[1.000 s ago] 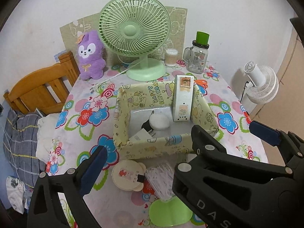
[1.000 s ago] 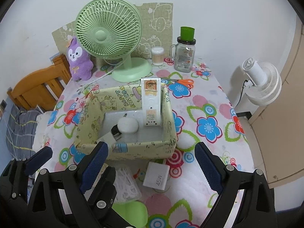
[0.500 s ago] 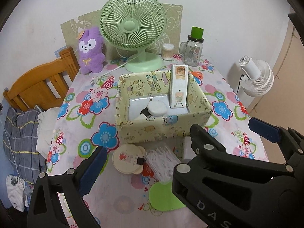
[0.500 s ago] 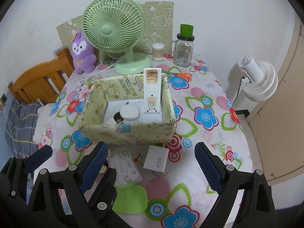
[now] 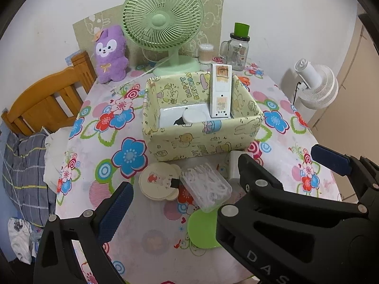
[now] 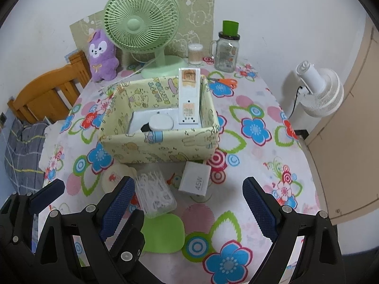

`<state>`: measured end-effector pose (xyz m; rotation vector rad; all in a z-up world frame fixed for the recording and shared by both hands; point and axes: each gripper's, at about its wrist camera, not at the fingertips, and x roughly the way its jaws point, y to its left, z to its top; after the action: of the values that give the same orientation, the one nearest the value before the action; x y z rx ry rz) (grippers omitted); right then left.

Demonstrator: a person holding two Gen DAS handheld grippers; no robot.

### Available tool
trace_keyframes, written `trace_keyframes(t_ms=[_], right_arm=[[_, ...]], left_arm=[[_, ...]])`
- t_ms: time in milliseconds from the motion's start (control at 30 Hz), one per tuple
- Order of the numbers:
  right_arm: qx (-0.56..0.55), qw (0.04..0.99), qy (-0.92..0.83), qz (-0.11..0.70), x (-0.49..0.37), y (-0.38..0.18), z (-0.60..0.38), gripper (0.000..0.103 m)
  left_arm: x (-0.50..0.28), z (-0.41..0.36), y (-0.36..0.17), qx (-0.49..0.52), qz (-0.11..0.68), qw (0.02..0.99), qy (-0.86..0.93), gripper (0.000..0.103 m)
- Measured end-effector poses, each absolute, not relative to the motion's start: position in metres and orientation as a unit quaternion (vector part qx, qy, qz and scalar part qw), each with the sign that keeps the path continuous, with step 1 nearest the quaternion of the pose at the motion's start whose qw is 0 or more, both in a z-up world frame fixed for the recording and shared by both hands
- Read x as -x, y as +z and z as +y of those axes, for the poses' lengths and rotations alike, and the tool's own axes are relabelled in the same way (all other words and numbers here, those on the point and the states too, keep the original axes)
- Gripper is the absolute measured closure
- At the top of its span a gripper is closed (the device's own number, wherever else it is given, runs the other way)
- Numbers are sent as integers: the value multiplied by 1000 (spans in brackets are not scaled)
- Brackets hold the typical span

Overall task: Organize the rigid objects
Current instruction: 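Withdraw both open tools up and away from the fabric box, then reach the left tool to the clear floss-pick box while the right tool reaches the white charger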

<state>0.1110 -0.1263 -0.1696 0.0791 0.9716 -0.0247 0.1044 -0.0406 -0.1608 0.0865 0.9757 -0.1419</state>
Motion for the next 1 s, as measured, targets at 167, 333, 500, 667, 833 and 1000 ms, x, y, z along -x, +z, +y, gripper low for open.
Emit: trace_keyframes(t_ms=[167, 333, 500, 667, 833, 1000], right_arm=[[-40, 882, -12, 469, -108, -178, -125, 9], [-41, 881, -15, 471, -108, -191, -125, 9], [-44, 879, -19, 475, -106, -208, -125, 9], [-36, 875, -14, 483, -107, -225, -122, 9], [-26, 871, -10, 490, -108, -242, -119, 9], [-27, 869, -4, 495, -111, -258, -118, 9]], left_arm=[[-102, -40, -169, -45, 472, 878, -70, 2], [-103, -40, -181, -46, 477, 875, -71, 2], [-103, -40, -196, -50, 481, 872, -75, 2], [-102, -39, -215, -47, 493, 866, -71, 2], [-102, -37, -231, -44, 503, 861, -67, 2], [-103, -35, -245, -44, 507, 859, -60, 2]])
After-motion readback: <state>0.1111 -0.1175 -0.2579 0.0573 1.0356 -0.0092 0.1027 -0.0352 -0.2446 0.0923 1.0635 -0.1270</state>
